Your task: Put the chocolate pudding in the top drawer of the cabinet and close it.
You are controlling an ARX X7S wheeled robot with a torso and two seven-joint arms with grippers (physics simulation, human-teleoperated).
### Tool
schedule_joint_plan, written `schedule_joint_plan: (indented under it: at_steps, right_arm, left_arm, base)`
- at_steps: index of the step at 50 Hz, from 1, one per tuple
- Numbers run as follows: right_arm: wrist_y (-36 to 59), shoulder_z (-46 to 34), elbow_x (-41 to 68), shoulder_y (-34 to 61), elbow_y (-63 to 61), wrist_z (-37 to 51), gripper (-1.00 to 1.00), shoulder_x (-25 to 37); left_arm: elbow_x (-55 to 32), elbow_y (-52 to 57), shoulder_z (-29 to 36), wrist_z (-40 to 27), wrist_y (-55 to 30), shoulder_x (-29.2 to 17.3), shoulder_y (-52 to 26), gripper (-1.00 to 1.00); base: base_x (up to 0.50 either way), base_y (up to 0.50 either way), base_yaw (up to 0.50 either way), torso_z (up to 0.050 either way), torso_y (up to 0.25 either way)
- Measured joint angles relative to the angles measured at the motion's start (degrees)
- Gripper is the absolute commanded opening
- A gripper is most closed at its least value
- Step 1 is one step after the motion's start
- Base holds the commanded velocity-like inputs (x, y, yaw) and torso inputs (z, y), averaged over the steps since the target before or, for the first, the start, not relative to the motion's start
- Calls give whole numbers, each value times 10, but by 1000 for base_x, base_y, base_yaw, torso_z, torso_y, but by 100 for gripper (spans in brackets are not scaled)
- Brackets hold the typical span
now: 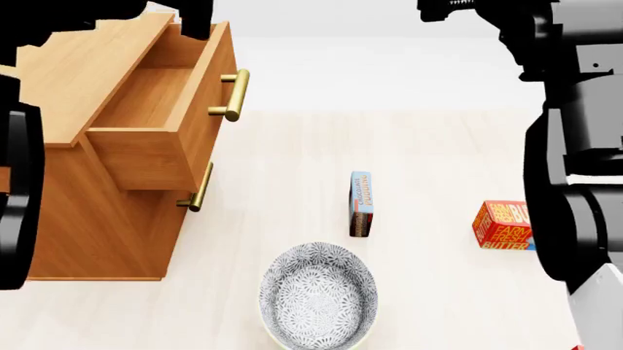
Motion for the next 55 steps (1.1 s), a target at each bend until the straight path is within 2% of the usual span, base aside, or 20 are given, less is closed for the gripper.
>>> schedule_joint_plan:
  at_steps: [11, 21, 38, 55]
  right_arm:
    - [10, -1, 3, -12, -14, -1, 100, 2]
    - [17, -2, 5, -22, -26, -2, 100, 4]
    - [26, -5, 7, -36, -43, -1, 100, 8]
    - [-8, -10, 5, -22, 11, -2, 100, 0]
  left_arm:
    - [-24, 68, 24, 22, -96, -22, 17, 100]
    - [-45, 94, 27, 27, -141, -27, 27, 100]
    - [-61, 73, 30, 20, -146, -14, 49, 100]
    - [-66, 36, 30, 14, -123, -1, 69, 100]
  base:
    - [0, 0, 0, 0, 0]
    - [0, 0, 0, 0, 0]
    - [0, 0, 0, 0, 0]
    - [0, 0, 0, 0, 0]
